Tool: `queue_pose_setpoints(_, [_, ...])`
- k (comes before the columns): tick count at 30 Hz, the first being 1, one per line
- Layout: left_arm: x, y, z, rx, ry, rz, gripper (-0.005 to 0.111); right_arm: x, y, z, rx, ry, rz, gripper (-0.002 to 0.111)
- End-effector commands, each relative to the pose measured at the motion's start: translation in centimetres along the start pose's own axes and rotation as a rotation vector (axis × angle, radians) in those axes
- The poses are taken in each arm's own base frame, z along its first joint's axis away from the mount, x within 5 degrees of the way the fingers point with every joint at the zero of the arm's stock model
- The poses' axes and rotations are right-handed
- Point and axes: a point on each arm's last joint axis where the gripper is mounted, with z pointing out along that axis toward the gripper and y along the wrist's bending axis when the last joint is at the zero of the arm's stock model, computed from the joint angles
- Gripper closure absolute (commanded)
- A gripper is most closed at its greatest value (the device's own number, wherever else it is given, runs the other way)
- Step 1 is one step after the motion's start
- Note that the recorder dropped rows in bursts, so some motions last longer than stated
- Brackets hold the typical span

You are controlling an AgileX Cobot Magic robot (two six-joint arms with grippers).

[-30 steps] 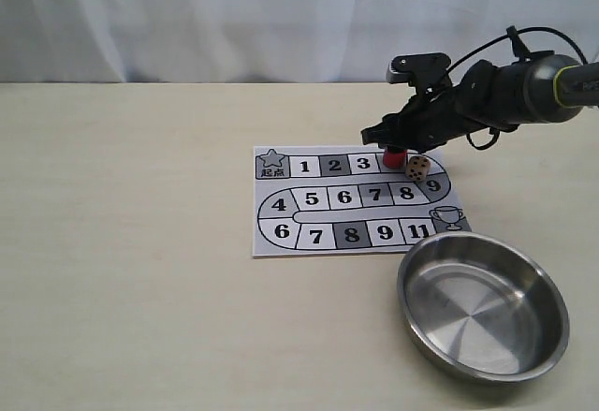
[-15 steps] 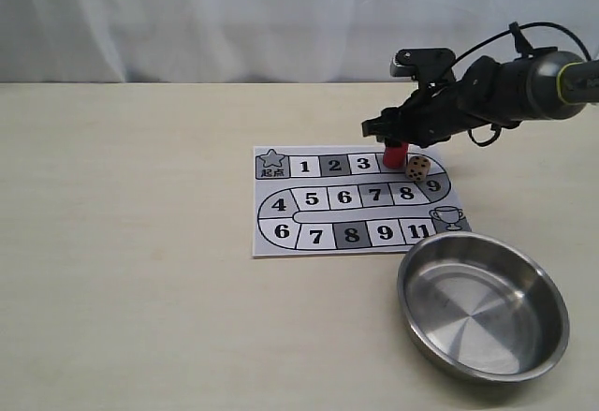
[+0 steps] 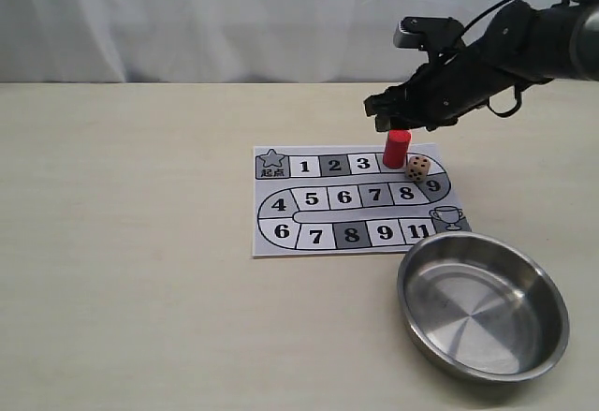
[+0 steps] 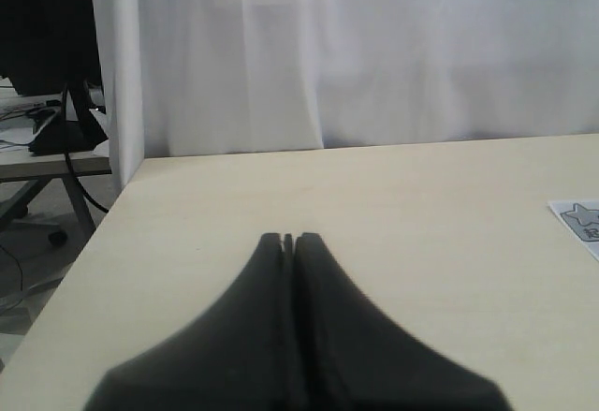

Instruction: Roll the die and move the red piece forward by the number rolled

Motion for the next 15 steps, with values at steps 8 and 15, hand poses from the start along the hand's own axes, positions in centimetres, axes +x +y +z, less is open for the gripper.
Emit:
queue_pose_setpoints(8, [-0.2,0.0,0.0,0.002,-0.008,-0.011,0.107,3.1,-0.9,-2.3,0.135,0.384,0.097,0.104])
queue_pose_setpoints(15, [-0.2,0.0,0.0,0.002,-0.008,-0.011,0.107,3.9,-0.7,-4.2,0.141,0.426,0.128,0.104])
